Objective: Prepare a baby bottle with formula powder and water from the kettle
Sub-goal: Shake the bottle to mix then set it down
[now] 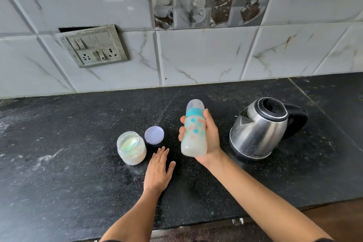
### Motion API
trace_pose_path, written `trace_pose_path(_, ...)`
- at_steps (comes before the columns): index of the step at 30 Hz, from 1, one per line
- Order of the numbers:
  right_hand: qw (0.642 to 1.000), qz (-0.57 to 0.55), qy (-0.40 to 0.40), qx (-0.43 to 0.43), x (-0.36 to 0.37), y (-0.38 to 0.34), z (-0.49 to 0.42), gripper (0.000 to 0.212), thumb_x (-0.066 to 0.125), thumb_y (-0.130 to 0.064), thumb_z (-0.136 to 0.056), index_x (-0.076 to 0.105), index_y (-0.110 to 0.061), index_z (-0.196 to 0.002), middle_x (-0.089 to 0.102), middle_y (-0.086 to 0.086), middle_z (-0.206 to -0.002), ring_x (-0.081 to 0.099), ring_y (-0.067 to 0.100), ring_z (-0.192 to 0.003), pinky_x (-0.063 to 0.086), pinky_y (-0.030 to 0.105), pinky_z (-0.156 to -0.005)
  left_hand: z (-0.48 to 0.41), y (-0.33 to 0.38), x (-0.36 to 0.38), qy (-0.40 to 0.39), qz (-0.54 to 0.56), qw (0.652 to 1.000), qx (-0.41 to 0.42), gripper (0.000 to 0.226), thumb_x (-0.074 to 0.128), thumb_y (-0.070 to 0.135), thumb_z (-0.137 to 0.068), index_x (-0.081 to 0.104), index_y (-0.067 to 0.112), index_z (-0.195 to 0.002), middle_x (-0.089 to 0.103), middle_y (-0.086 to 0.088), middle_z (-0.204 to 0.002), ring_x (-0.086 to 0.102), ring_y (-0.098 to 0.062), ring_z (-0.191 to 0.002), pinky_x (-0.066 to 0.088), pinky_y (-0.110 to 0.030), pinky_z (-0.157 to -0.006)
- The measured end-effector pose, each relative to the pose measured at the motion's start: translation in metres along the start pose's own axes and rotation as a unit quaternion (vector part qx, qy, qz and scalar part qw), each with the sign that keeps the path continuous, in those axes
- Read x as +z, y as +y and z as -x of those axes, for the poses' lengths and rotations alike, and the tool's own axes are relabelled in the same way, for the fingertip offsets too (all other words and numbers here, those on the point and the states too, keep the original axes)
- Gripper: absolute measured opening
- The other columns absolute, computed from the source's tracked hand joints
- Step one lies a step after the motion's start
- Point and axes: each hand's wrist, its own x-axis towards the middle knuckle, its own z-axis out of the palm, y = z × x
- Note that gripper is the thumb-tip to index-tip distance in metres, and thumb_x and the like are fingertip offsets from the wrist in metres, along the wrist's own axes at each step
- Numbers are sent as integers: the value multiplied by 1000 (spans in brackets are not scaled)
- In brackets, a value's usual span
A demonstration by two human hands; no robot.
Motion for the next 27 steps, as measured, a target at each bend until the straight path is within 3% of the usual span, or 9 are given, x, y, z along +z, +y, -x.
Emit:
trace_pose_path(3,994,-98,46,-25,-1,-8,-10,45,48,-50,-91,58,-7,-98,61,9,-79,60,19,-53,53,24,-51,0,1,0,1,5,1000,-5,56,37,44,-97,29,18,-146,21,3,-156,8,-8,-144,-4,-20,-114)
trace_pose_path(8,999,39,5,10,-8,3,5,46,49,-51,-84,66,-9,-89,61,8,-79,58,20,-52,51,26,-49,0,1,0,3,5,1000,-3,56,38,44,-97,29,19,-146,23,3,-155,9,-7,-144,-5,-18,-113)
trace_pose_path(12,991,-120,59,-31,-7,-14,-13,45,49,-51,-91,57,-10,-106,61,9,-84,61,21,-55,55,26,-52,1,2,0,5,7,1000,-6,56,38,43,-97,29,19,-146,22,3,-155,8,-6,-143,-5,-19,-113)
trace_pose_path(17,995,97,10,35,-21,0,7,46,45,-50,-90,56,-8,-105,61,8,-80,57,22,-53,51,29,-50,0,1,1,2,3,1000,-3,56,39,44,-97,30,18,-146,23,3,-155,9,-7,-143,-4,-19,-114)
trace_pose_path(22,993,-92,77,-20,-20,-19,-9,43,48,-49,-91,57,-7,-96,61,9,-77,60,21,-52,54,26,-51,1,2,0,2,9,1000,-8,55,39,44,-97,31,19,-146,23,3,-155,11,-8,-144,-3,-20,-114)
trace_pose_path(25,998,51,28,6,-27,-8,4,44,46,-49,-90,57,-8,-100,61,9,-77,58,22,-51,52,29,-50,0,1,0,4,7,1000,-7,56,40,45,-96,32,18,-145,25,2,-154,12,-9,-143,-2,-20,-114)
trace_pose_path(27,997,71,15,6,-23,-9,9,45,43,-49,-91,57,-7,-100,60,9,-79,57,22,-51,51,28,-50,0,1,1,4,7,1000,-10,56,42,43,-96,32,18,-145,25,2,-154,12,-9,-143,-1,-21,-114)
